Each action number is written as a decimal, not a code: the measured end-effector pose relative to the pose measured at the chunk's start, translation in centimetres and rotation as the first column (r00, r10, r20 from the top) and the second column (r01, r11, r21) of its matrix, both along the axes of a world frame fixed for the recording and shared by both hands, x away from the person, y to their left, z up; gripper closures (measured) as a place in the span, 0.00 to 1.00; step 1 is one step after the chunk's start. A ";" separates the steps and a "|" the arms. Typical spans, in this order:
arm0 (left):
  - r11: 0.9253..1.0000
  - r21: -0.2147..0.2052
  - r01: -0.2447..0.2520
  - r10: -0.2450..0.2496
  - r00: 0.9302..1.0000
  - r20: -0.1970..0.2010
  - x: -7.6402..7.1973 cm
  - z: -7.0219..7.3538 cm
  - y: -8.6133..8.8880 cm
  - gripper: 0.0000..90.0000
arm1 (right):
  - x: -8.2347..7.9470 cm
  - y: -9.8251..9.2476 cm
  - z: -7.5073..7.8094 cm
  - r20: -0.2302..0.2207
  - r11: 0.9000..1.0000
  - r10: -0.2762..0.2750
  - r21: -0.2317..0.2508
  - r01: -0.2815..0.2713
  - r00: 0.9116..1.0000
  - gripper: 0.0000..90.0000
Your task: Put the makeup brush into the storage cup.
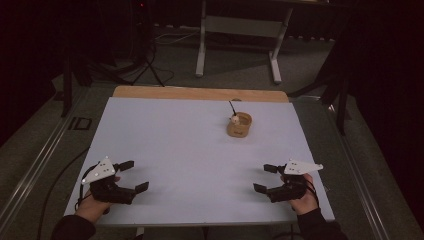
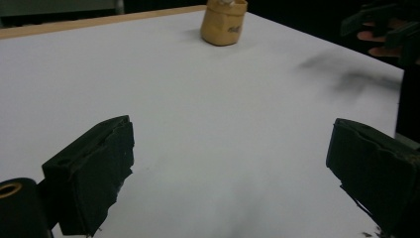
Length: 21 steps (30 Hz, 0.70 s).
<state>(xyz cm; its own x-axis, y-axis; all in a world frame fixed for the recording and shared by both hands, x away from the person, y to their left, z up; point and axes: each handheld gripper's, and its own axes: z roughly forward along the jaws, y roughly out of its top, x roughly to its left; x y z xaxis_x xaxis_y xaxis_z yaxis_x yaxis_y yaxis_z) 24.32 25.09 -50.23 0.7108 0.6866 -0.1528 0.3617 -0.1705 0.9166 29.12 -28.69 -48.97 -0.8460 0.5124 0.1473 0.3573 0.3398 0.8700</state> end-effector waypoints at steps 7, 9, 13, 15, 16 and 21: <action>0.998 -0.004 -0.065 0.065 0.998 -0.008 -0.3 -0.5 0.3 0.05 | 0.0 -0.6 -0.3 -0.002 1.000 -0.028 -0.010 0.028 1.000 0.15; 0.997 0.001 -0.074 0.074 0.997 -0.010 -0.3 -0.6 0.3 0.05 | 0.1 -0.6 -0.3 -0.001 1.000 -0.029 -0.009 0.029 1.000 0.15; 0.996 0.008 -0.094 0.094 0.995 -0.016 -0.2 -1.1 0.4 0.05 | 0.3 -0.7 -0.3 0.002 0.999 -0.033 0.004 0.033 0.999 0.15; 0.995 0.006 -0.096 0.096 0.995 -0.017 -0.2 -1.3 0.3 0.05 | 0.3 -0.7 -0.3 0.006 1.000 -0.029 0.004 0.029 1.000 0.15; 0.995 0.016 -0.099 0.099 0.995 -0.019 -0.2 -1.4 0.2 0.05 | 0.2 -0.6 -0.3 0.007 1.000 -0.025 0.000 0.025 1.000 0.15; 0.994 0.047 -0.097 0.098 0.995 -0.012 -0.3 -1.6 -0.1 0.06 | 0.2 -0.2 -0.6 0.004 1.000 -0.006 -0.011 0.006 1.000 0.15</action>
